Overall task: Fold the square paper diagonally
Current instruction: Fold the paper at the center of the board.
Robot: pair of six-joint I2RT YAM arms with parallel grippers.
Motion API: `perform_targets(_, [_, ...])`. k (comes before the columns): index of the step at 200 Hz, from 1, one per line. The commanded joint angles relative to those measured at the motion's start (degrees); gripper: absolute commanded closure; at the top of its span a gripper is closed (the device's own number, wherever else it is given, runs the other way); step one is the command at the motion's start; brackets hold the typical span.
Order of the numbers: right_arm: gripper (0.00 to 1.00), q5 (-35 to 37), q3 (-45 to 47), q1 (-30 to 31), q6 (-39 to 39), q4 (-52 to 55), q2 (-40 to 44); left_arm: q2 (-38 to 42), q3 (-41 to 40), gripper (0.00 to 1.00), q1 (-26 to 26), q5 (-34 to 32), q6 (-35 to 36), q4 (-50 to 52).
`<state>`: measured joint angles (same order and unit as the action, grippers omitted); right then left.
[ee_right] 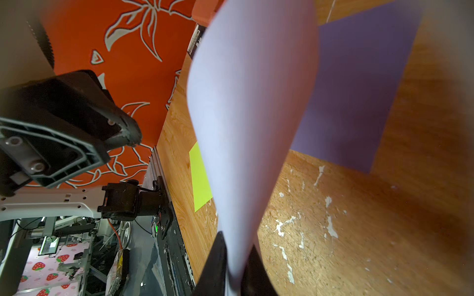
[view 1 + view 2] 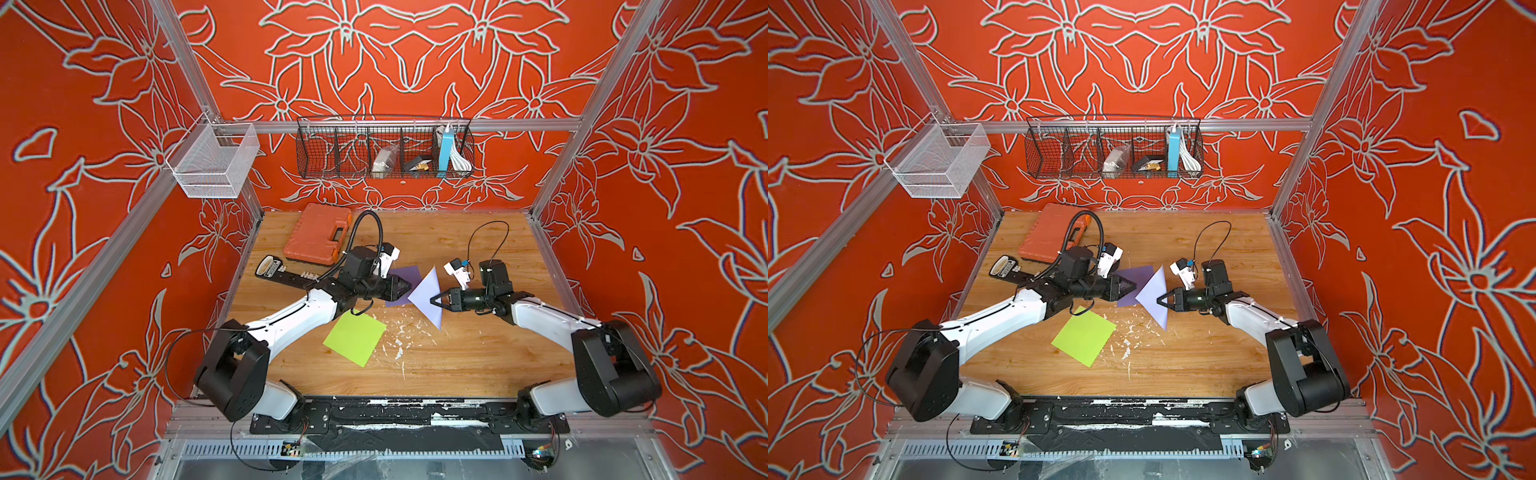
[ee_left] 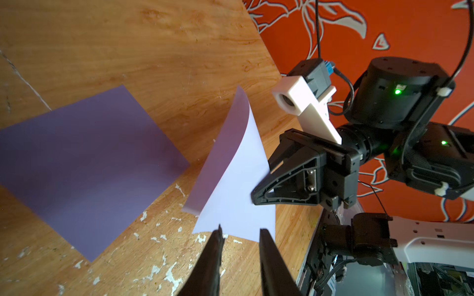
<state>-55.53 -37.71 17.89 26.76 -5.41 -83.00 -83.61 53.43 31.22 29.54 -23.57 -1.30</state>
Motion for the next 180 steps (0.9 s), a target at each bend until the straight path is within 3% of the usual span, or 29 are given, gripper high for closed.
perform_targets(1, [0.86, -0.49, 1.11, -0.4, 3.01, -3.96, -2.44, -2.08, -0.27, 0.75, 0.42, 0.9, 0.94, -2.18])
perform_targets(95, [0.91, -3.51, 2.48, -1.27, 9.41, -16.38, -13.17, -10.54, 0.83, 0.8, 0.78, 3.08, 1.08, -5.91])
perform_targets(180, [0.93, -3.56, 2.99, -1.72, 9.77, -17.44, -15.56, -19.48, 4.78, 0.88, 1.13, 4.48, 0.67, -7.21])
